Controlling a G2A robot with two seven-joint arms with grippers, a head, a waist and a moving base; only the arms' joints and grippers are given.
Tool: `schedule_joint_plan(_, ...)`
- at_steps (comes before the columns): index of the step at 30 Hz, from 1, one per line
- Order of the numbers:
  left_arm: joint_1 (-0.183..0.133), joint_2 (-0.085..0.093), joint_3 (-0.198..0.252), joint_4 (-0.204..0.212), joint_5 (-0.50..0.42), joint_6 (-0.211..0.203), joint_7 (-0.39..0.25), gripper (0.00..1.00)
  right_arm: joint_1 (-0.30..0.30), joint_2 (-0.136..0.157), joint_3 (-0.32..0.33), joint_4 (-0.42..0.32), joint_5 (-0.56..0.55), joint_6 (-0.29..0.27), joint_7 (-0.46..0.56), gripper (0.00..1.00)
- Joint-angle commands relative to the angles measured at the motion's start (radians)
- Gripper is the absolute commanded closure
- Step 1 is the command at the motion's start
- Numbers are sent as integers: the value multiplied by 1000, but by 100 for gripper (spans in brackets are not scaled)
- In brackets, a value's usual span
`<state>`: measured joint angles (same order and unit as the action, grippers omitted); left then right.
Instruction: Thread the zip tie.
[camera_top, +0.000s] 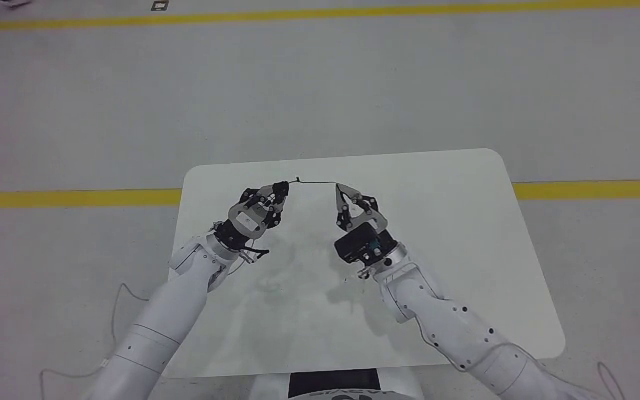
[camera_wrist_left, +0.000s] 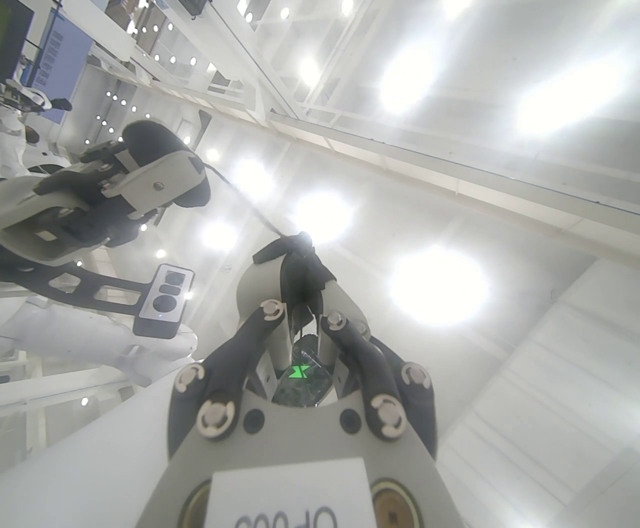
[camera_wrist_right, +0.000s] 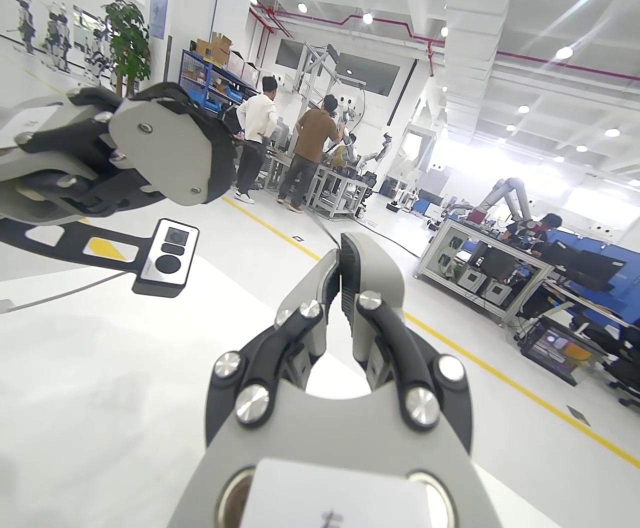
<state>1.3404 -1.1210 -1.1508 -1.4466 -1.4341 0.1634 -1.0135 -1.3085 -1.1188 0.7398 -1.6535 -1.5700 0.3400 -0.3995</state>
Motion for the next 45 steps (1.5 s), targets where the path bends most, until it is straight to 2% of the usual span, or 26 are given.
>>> schedule_joint_plan(1, 0, 0, 0, 0, 0, 0, 0, 100, -3, 3, 3, -3, 0, 0, 5, 100)
schedule_joint_plan(35, 0, 0, 0, 0, 0, 0, 0, 100, -33, 35, 37, -8, 0, 0, 39, 100)
schedule_joint_plan(36, 0, 0, 0, 0, 0, 0, 0, 100, -34, 36, 33, -7, 0, 0, 44, 96)
schedule_joint_plan(38, 0, 0, 0, 0, 0, 0, 0, 100, -33, 37, 26, -5, 0, 0, 50, 69)
schedule_joint_plan(39, 0, 0, 0, 0, 0, 0, 0, 100, -32, 38, 20, -3, 0, 0, 56, 60)
schedule_joint_plan(42, 0, 0, 0, 0, 0, 0, 0, 100, -30, 40, 11, 0, 0, 0, 68, 42)
schedule_joint_plan(45, 0, 0, 0, 0, 0, 0, 0, 100, -32, 42, 7, 2, 0, 0, 81, 7)
